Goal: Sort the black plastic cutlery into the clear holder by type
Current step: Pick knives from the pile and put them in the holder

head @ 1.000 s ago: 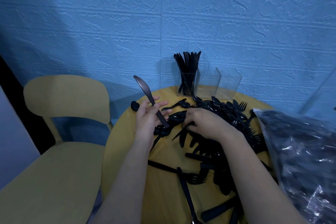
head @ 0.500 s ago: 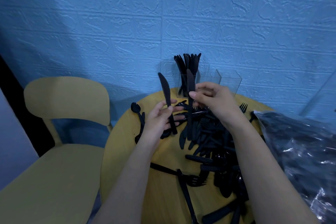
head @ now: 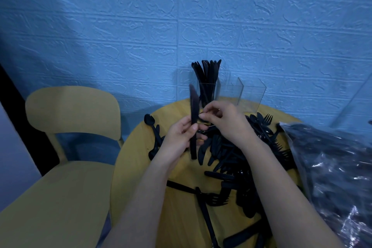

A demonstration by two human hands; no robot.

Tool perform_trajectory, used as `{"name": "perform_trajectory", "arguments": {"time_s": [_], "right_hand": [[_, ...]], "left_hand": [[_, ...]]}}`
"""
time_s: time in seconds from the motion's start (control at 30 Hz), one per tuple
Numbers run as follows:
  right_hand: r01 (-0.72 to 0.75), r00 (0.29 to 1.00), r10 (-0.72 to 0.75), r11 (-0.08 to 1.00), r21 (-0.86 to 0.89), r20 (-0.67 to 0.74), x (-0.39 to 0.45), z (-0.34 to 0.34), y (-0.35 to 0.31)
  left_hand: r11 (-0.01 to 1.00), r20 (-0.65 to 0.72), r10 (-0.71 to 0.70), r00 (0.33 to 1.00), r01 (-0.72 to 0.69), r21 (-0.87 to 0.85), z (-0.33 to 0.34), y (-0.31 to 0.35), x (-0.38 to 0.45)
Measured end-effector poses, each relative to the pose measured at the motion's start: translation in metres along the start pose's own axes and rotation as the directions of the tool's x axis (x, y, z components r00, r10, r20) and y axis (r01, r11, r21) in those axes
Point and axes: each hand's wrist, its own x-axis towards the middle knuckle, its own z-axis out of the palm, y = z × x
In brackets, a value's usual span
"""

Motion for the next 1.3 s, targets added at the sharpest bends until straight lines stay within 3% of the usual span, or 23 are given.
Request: {"name": "perform_trajectory", "arguments": {"time_s": [0.07, 0.17, 0.4, 0.63, 0.8, 0.97, 1.1, 1.3], "right_hand": [[0.068, 0.979, -0.024, 0.975, -0.212, 0.202, 0.0, -0.004, 0.009], [0.16, 0.87, 0.082, 0.885, -0.437, 0.486, -0.002, 0.002, 0.021], [0.285, 0.813, 0.079, 0.81, -0.512, 0.577, -0.007, 0.017, 0.024], [0.329, 0.822, 0.011, 0.807, -0.49, 0.57, -0.008, 0.018, 0.02], [0.361, 0.879, -0.16, 0.838, -0.409, 0.448, -0.009, 0.011, 0.016], [0.237, 0.969, -0.22, 0.959, -0.157, 0.115, -0.008, -0.009, 0.015], [0.191, 0.975, -0.186, 0.981, 0.029, -0.119, -0.007, -0.019, 0.013], [0.076, 0.971, 0.022, 0.917, 0.393, -0.239, -0.003, -0.04, 0.004]], "left_hand": [[1.0, -0.107, -0.01, 0.994, 0.008, -0.012, -0.003, -0.002, 0.002], [0.999, -0.193, -0.026, 0.981, 0.019, -0.04, -0.006, -0.002, 0.003], [0.999, -0.196, -0.029, 0.98, 0.024, -0.031, -0.005, -0.002, 0.003], [0.999, -0.193, -0.03, 0.981, 0.022, -0.04, -0.005, -0.001, 0.002], [0.997, -0.234, -0.004, 0.972, -0.015, -0.079, -0.01, -0.001, 0.003], [0.992, -0.252, 0.015, 0.968, -0.046, -0.118, -0.012, 0.002, 0.003], [0.997, -0.214, 0.023, 0.977, -0.038, -0.066, -0.011, 0.001, 0.001], [0.999, -0.164, 0.003, 0.987, -0.01, -0.044, -0.01, 0.001, 0.0]]}}
